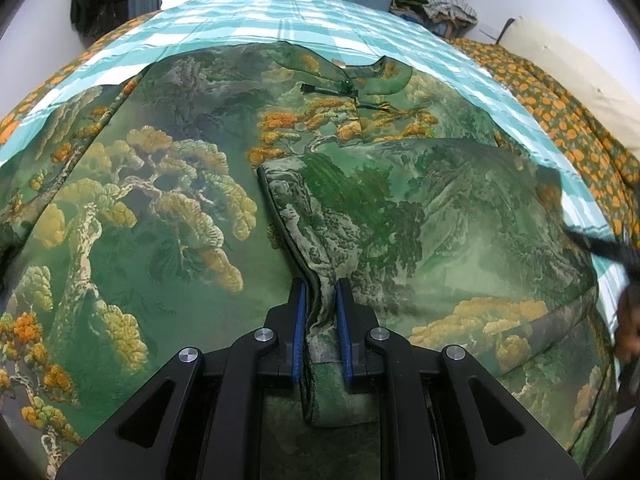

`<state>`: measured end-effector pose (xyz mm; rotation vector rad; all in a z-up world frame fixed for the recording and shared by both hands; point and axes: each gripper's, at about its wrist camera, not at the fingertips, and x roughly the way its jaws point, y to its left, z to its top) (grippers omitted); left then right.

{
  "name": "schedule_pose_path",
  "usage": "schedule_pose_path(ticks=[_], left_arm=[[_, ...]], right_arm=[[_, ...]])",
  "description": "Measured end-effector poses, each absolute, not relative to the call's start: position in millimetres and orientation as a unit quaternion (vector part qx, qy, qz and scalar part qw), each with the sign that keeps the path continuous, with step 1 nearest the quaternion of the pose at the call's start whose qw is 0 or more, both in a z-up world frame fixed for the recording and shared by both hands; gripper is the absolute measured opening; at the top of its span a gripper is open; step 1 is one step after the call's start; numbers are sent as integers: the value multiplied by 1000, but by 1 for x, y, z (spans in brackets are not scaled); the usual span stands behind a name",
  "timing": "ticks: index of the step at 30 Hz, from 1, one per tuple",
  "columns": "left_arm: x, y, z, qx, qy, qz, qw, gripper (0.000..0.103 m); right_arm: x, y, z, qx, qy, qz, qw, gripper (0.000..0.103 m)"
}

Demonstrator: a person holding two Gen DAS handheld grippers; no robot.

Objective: Fold large clothes

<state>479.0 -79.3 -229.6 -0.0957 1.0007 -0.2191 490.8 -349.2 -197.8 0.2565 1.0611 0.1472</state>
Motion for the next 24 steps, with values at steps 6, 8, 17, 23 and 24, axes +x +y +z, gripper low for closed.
schedule_pose_path(ticks=[6, 8, 17, 23, 24], left_arm=[[479, -79, -226, -42, 483, -104, 869, 15], [477, -77, -220, -43, 485, -101, 868, 19], [408, -59, -187, -47, 496, -124, 858, 69], [353, -35, -175, 2, 503, -108, 857, 76], [348, -30, -173, 2, 503, -102, 858, 78]], right_arm=[[415, -331, -190, 68, 498, 77, 861, 50], [395, -325, -189, 68, 515, 82, 850, 50], [281, -272, -160, 84, 477, 99, 870, 55], [257, -245, -181, 33, 502, 78, 860, 64], [257, -244, -177, 30, 503, 75, 860, 64]])
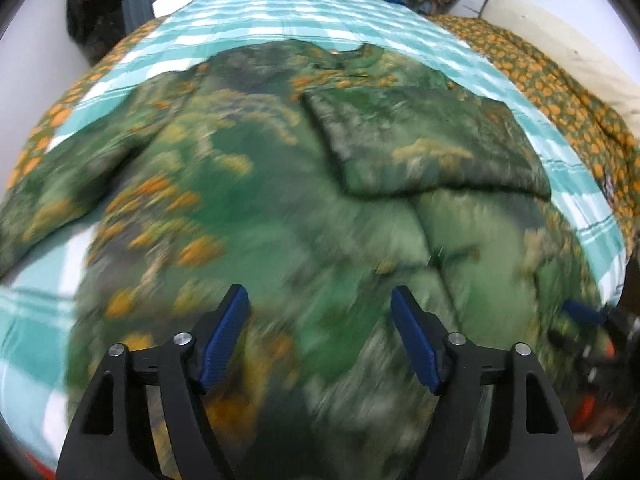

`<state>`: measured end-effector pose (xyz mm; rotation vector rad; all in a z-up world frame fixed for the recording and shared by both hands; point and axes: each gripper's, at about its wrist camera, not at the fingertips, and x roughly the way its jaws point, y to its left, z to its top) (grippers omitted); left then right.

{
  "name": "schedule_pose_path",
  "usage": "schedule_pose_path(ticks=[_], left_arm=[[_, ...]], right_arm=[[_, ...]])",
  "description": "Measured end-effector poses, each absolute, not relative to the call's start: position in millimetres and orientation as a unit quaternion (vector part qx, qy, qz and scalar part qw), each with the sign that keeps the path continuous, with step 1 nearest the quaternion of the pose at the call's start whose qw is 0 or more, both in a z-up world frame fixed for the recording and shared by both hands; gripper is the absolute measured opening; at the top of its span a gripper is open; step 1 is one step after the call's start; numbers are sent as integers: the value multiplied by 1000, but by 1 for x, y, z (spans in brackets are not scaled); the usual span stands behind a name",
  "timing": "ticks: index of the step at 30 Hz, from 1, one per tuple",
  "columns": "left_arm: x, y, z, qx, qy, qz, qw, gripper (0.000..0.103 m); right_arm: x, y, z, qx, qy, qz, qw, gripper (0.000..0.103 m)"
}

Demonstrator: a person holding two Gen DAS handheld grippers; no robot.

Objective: Fold large clothes
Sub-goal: 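Release the hem with the left tool and lift it away from the jacket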

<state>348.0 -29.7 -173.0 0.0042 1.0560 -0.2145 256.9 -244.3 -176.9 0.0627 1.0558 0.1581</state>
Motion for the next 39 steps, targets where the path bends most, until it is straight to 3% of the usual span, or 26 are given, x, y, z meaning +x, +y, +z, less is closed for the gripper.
schedule_pose_path(ticks=[12, 27, 31, 38, 39], left_arm=[[318, 95, -154, -62, 479, 38, 875, 86], [349, 259, -170, -294, 442, 154, 833, 94], [379, 308, -214, -385, 471, 190, 770, 93], [380, 348, -225, -500, 358, 243, 750, 91], [380, 351, -225, -506, 347, 249, 750, 83]], right_arm=[[224, -225, -159, 52, 467, 79, 879, 64], [213, -195, -154, 7, 468, 96, 879, 64], [213, -190, -153, 2, 473, 99, 876, 64], [211, -182, -157, -11, 486, 103, 868, 64], [211, -182, -158, -11, 488, 103, 867, 64]])
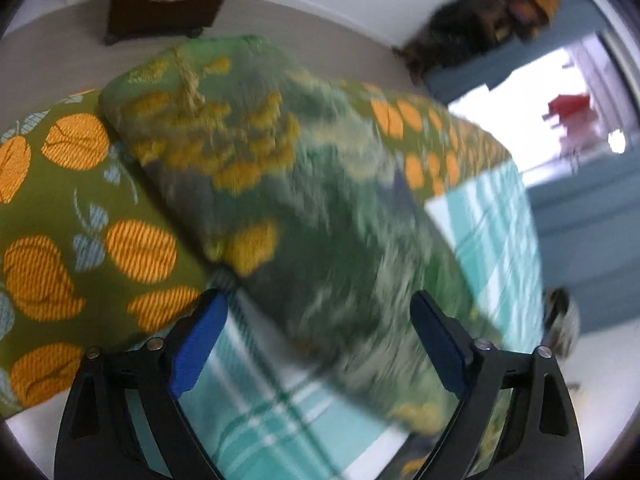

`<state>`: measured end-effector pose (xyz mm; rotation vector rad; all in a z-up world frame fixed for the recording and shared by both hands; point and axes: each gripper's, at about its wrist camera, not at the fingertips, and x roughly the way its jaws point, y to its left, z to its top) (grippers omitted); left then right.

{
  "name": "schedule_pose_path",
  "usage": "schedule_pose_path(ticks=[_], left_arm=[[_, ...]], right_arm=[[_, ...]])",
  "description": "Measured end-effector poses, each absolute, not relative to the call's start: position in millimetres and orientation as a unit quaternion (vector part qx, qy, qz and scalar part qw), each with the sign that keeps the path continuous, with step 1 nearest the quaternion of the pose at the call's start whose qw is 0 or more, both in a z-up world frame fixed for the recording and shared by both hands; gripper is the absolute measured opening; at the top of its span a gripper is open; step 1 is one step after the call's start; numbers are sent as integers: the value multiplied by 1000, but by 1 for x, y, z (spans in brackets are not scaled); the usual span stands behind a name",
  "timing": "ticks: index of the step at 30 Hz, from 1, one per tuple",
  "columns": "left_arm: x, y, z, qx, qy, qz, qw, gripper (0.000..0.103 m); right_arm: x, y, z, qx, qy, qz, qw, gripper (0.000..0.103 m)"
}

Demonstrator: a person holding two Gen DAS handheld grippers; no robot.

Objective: Fold large clothes

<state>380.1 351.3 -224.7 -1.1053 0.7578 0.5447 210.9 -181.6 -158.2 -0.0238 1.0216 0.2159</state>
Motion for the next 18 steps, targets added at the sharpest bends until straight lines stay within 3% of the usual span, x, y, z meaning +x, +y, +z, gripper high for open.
schedule_pose_path(ticks=[2, 4, 10, 18], left_arm=[[384, 356, -226, -502, 342, 257, 752, 61], [388, 359, -229, -481, 359, 266, 754, 19], [390, 341, -199, -380, 369, 270, 804, 9], [426, 181, -94, 9, 301, 211, 930, 9]], right_arm=[[212, -180, -160, -14, 492, 105, 864, 64], [212, -178, -160, -16, 490, 108, 865, 64], [212, -176, -163, -11, 489, 114, 865, 64], [214, -176, -163, 0, 484, 120, 867, 64]])
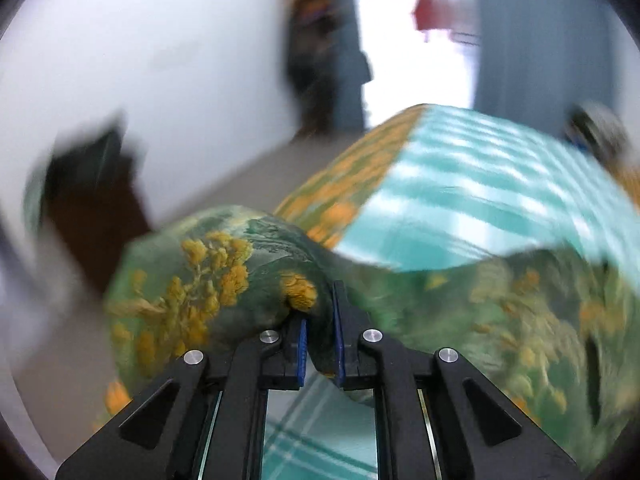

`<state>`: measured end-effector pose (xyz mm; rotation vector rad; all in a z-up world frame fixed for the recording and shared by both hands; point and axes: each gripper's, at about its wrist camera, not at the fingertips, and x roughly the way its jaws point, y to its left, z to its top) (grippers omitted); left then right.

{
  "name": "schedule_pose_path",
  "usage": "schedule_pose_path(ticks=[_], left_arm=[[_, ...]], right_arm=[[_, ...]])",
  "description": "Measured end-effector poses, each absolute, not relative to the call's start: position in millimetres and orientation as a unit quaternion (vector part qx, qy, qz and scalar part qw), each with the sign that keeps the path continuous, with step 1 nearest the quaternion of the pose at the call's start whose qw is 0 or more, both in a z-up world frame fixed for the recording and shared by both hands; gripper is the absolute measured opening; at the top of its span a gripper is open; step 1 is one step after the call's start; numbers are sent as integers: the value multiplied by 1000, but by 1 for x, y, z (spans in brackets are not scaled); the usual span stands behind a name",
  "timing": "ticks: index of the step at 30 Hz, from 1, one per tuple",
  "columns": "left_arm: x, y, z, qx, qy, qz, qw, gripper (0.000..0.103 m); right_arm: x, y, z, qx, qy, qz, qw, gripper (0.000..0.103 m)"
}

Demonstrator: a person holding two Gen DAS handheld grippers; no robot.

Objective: Fold large clothes

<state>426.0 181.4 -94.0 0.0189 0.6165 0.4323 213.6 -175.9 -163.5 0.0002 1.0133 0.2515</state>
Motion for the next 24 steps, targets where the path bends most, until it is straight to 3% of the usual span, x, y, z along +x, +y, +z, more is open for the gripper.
schedule_pose_path(ticks=[4, 8, 10, 12, 17, 19, 24], left_arm=[[419, 64, -88, 200, 249, 109, 941, 9], [408, -21, -128, 322, 244, 26, 914, 13], [403, -48, -156, 339, 281, -12, 898, 29], [400, -63, -182, 331, 336, -42, 881, 45], [380, -45, -202, 247, 421, -62, 870, 52], [369, -28, -191, 209, 428, -54, 878, 70], [352, 6, -174, 121, 415, -28, 901, 78]], right_arm=[[213, -177, -161, 7, 479, 121, 870, 64], [209, -186, -157, 15, 472, 113, 874, 64], [207, -192, -155, 22, 470, 106, 876, 64], [206, -198, -153, 28, 467, 100, 878, 64], [205, -213, -147, 45, 460, 88, 883, 64], [214, -215, -143, 54, 459, 96, 882, 64], [275, -211, -122, 115, 429, 138, 885, 64]])
